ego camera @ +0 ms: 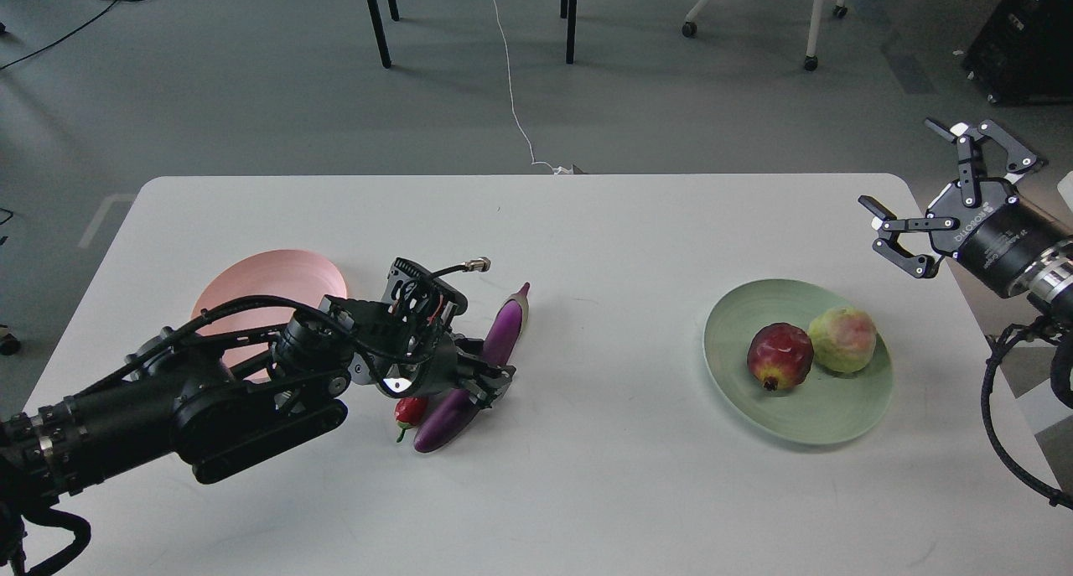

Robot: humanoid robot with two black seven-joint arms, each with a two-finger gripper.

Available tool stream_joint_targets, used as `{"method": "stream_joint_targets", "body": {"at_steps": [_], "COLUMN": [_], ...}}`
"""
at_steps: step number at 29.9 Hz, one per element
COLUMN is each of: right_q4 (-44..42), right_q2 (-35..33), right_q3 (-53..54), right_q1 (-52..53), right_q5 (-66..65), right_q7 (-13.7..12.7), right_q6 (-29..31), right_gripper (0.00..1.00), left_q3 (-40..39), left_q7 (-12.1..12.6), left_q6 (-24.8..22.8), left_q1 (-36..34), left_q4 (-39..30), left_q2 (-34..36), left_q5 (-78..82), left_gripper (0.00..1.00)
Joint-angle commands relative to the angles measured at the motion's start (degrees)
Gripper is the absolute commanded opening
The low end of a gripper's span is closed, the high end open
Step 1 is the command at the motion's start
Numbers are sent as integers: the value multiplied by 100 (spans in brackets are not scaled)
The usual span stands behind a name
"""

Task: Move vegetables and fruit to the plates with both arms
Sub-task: 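Lift the eggplant and lay it on the pink plate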

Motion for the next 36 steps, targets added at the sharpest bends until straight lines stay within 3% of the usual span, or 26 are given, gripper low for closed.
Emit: {"method": "stream_joint_targets", "body": {"at_steps": [1,7,12,18,24,29,36], "right_q4": [8,-1,-1,-10,-1,-1,-10], "right_q2": [0,18,61,62,88,123,123], "right_q3": [2,124,133,133,125,116,98], "right_q1": [0,0,27,35,18,27,18], "right_q5": [0,-9,-18,-35,-53,-70,-70], "right_q7": [0,0,0,0,0,0,0], "right_q6": [0,0,0,0,0,0,0], "right_gripper": [99,99,99,99,99,99,99], "left_q3": [-57,-680,-1181,-1129,-1077,-805,-769], "left_q7": [-1,69,316,228,149,105,114], "left_q6": [-19,-24,-24,-24,-24,-24,-24], "left_q1": [-25,-69,-175,-113,36,106,238], "left_q4": [-53,-1053,-1609,-1241,-362,-176,228], "left_q2": [-4,574,1304,2359,2439,2456,2439], "left_q5": [-11,-510,-1206,-1250,-1198,-1189,-1189], "left_gripper": [22,17,17,19,19,20,31]}}
